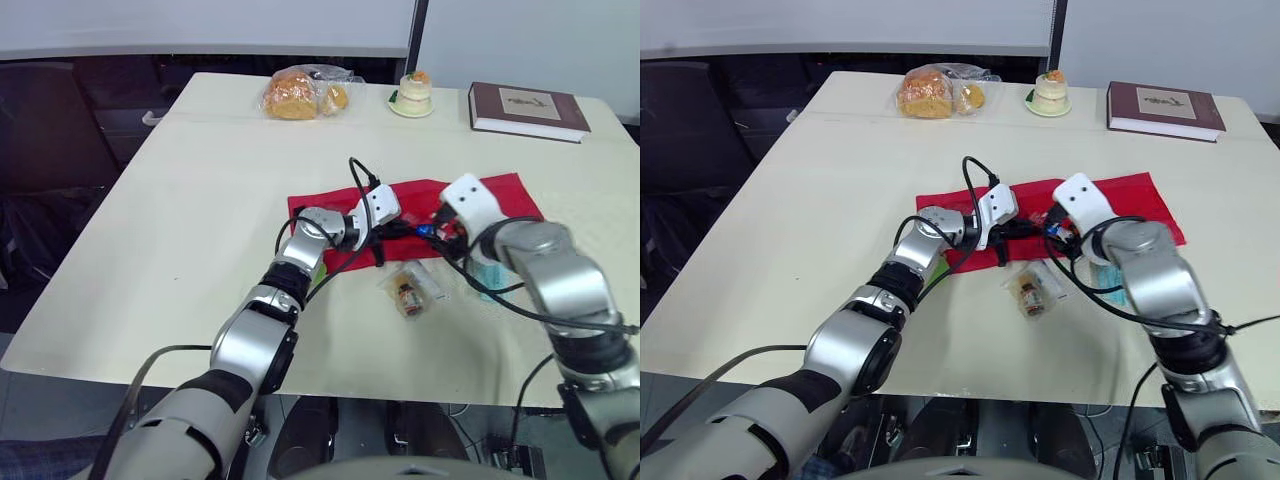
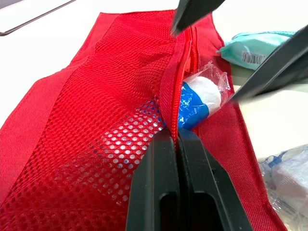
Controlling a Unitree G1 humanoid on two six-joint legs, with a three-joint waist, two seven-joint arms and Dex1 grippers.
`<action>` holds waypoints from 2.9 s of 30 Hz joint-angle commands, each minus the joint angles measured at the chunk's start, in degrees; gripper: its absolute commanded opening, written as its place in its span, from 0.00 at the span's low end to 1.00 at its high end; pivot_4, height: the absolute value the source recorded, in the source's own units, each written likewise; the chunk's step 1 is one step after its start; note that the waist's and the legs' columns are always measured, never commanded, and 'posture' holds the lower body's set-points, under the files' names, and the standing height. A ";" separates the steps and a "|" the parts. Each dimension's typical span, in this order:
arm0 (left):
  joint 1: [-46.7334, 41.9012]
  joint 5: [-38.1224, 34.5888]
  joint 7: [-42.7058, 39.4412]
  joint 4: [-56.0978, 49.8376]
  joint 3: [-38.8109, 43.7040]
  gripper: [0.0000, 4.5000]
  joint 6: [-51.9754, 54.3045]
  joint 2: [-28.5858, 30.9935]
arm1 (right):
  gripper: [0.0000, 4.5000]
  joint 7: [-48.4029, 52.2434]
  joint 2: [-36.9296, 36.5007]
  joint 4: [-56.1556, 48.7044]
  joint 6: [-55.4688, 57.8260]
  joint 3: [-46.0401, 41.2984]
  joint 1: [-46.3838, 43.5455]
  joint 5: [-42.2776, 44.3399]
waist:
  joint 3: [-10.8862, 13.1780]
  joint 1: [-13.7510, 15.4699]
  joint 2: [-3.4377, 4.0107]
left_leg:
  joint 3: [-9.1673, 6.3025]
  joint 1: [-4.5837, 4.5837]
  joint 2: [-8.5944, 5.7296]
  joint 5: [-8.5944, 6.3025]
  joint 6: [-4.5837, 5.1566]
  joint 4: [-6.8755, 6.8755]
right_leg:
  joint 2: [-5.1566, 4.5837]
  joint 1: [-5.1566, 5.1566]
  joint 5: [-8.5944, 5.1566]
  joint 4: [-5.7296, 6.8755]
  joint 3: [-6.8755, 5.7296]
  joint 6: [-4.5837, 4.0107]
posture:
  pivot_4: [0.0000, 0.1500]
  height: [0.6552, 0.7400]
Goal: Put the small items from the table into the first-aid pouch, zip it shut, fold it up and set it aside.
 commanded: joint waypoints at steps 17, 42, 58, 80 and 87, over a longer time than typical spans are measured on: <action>-1.22 -1.85 -2.10 -0.54 0.28 0.00 -1.27 0.10 | 0.01 4.61 -5.24 20.66 -45.37 -3.59 10.20 3.30 | 0.00 -0.08 0.00 | 0.01 0.02 -0.01 0.00 0.00 0.00 | 0.02 0.04 -0.01 -0.02 0.01 0.01 | 1.00 0.87; -1.40 -1.20 -2.92 0.12 -0.52 0.00 -3.90 2.00 | 0.01 1.63 6.95 28.97 -52.86 0.92 1.28 0.94 | 0.01 0.09 0.05 | 0.01 0.04 0.01 0.01 -0.02 0.00 | 0.06 0.05 0.00 -0.01 0.05 0.00 | 1.00 0.87; -3.40 -1.48 -3.29 4.91 0.83 0.00 -7.95 7.14 | 1.00 28.02 -18.59 0.09 -38.89 -41.41 32.25 40.63 | 0.04 0.03 0.09 | -0.13 0.19 0.05 -0.01 0.01 0.00 | 0.05 0.31 -0.01 -0.10 -0.06 0.00 | 1.00 0.87; -3.27 -1.11 -4.05 6.62 0.17 0.00 -9.56 6.93 | 1.00 35.45 -27.36 -0.66 -47.75 -43.62 41.98 31.55 | 0.05 0.17 0.08 | -0.18 0.17 0.06 -0.01 0.01 0.00 | 0.02 0.35 -0.02 -0.16 -0.11 0.02 | 1.00 0.87; -3.78 -0.98 -3.82 6.85 0.02 0.00 -9.64 6.10 | 1.00 23.00 -18.83 -0.90 -54.95 -24.61 37.35 19.45 | 0.06 0.21 0.10 | -0.17 0.20 0.01 0.00 0.00 0.02 | 0.01 0.37 -0.03 -0.15 -0.10 0.02 | 1.00 0.87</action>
